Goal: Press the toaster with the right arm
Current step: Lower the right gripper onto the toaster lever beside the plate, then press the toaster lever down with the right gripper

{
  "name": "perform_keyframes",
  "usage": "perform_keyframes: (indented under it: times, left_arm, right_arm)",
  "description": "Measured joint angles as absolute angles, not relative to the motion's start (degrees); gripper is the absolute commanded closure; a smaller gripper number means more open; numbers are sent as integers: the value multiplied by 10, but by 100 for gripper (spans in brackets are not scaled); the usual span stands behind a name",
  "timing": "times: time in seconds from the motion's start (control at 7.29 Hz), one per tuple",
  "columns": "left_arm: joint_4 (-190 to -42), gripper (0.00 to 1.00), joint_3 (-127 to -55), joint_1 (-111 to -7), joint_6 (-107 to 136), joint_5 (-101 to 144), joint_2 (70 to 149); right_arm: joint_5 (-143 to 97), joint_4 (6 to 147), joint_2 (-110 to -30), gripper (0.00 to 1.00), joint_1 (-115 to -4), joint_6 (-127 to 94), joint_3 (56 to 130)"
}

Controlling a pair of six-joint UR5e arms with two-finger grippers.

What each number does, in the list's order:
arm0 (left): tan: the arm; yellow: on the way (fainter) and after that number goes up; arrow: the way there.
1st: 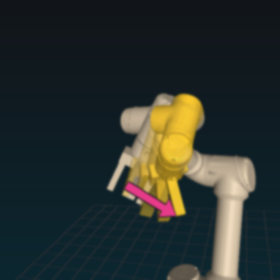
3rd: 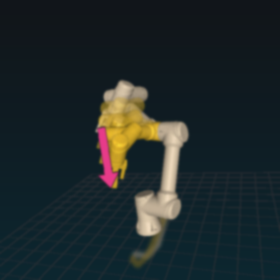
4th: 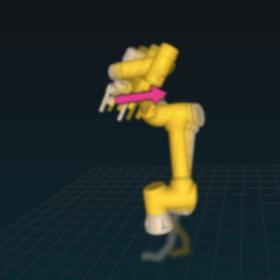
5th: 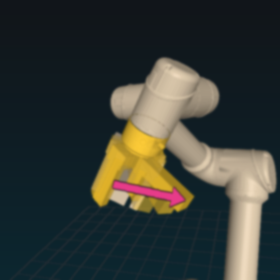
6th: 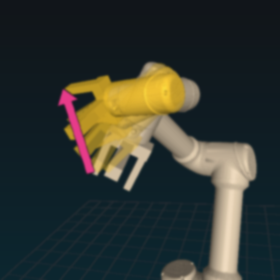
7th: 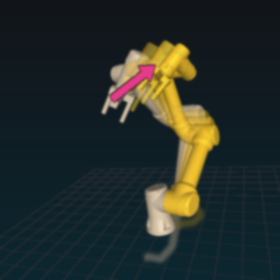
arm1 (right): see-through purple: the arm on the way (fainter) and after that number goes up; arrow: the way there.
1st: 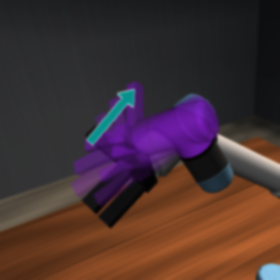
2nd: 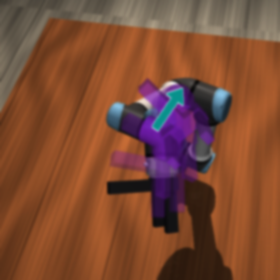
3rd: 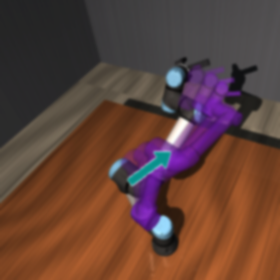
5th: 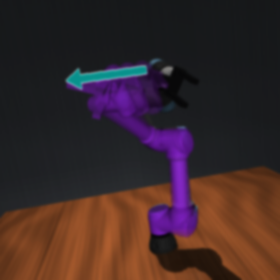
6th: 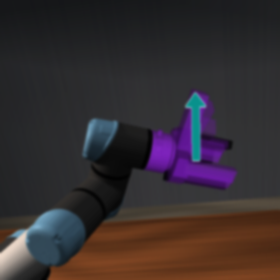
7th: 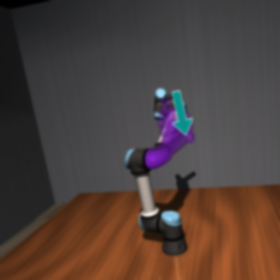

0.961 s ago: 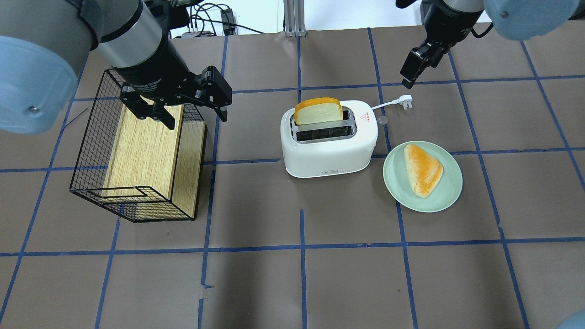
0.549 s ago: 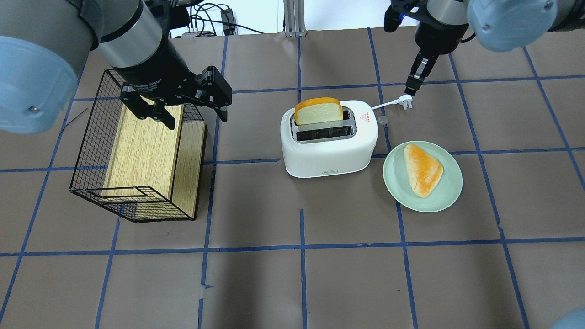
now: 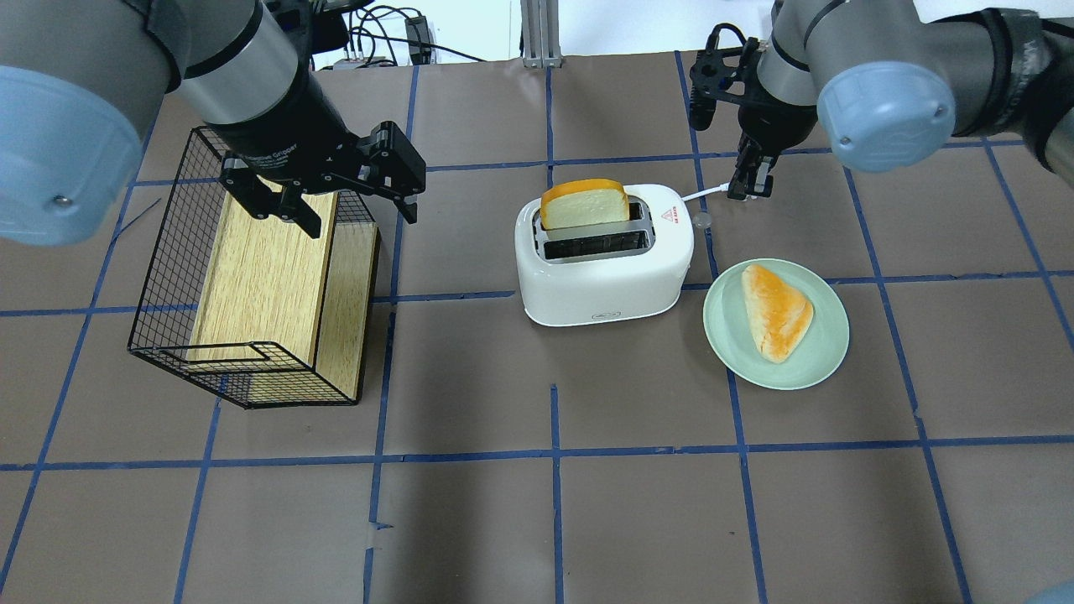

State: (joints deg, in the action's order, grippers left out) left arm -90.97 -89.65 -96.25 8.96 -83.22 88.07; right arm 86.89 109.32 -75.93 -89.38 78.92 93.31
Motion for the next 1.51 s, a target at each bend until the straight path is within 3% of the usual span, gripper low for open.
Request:
perform_keyframes:
  times: [0.55, 1.51]
  left_arm:
    - [-910, 0, -896, -963, 90, -832, 881]
    - [-910, 0, -896, -963, 90, -832, 881]
  right_arm:
    - [842, 1133, -760, 83, -895, 824, 981]
    - [841, 1150, -752, 83, -894, 846, 998]
